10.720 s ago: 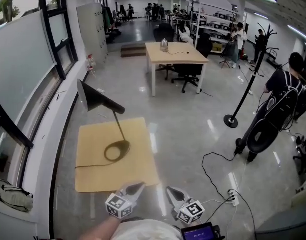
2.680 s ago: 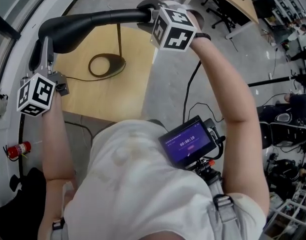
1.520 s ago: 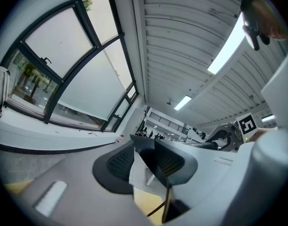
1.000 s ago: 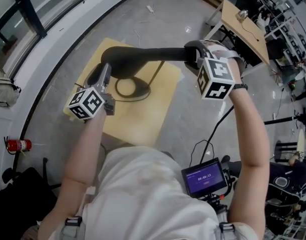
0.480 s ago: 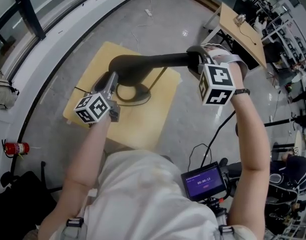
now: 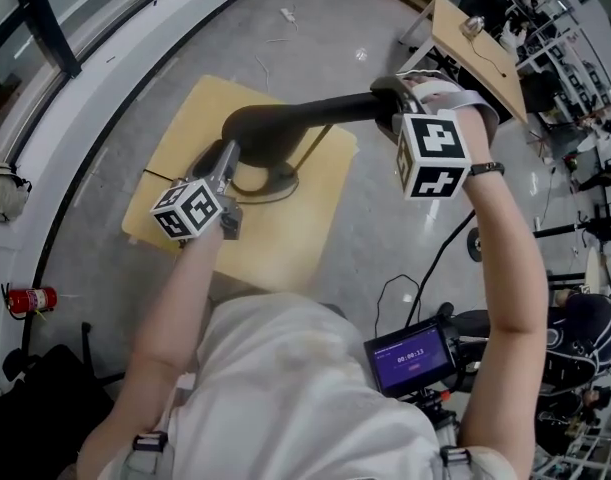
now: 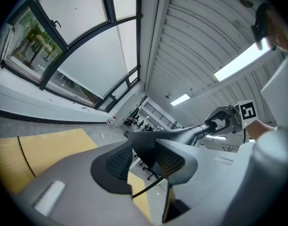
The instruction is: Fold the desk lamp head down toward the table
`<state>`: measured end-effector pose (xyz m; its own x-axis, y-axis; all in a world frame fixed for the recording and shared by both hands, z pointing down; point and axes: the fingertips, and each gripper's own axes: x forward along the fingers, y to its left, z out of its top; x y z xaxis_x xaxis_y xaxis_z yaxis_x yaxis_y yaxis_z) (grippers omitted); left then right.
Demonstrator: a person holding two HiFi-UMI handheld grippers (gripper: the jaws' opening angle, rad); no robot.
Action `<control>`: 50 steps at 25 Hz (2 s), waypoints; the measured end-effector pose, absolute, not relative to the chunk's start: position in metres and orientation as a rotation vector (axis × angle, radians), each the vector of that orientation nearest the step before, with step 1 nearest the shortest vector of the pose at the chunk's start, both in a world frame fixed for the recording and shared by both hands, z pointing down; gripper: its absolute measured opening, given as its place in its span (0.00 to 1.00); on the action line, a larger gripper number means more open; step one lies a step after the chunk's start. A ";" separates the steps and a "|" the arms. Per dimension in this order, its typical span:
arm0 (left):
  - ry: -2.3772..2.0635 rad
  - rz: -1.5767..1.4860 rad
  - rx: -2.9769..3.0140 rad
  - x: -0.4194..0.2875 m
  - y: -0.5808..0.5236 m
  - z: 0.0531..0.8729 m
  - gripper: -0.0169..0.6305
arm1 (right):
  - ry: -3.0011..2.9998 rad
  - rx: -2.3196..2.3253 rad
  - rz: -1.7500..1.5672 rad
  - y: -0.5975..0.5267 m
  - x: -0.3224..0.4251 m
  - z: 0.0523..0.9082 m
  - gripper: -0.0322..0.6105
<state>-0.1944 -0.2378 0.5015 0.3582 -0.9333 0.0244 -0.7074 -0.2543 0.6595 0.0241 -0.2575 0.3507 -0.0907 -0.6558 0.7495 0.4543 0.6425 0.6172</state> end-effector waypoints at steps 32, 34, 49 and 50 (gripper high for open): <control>-1.316 -0.356 2.125 -0.180 -0.252 0.515 0.25 | -1.397 0.289 -0.939 -0.270 0.008 0.341 0.49; -1.312 -0.332 2.143 -0.179 -0.249 0.512 0.25 | -1.429 0.323 -0.931 -0.273 0.011 0.337 0.50; -1.344 -0.202 2.235 -0.193 -0.203 0.511 0.24 | -1.692 0.619 -0.938 -0.261 0.018 0.295 0.49; -1.349 -0.192 2.243 -0.192 -0.196 0.510 0.23 | -1.733 0.657 -0.930 -0.257 0.020 0.290 0.49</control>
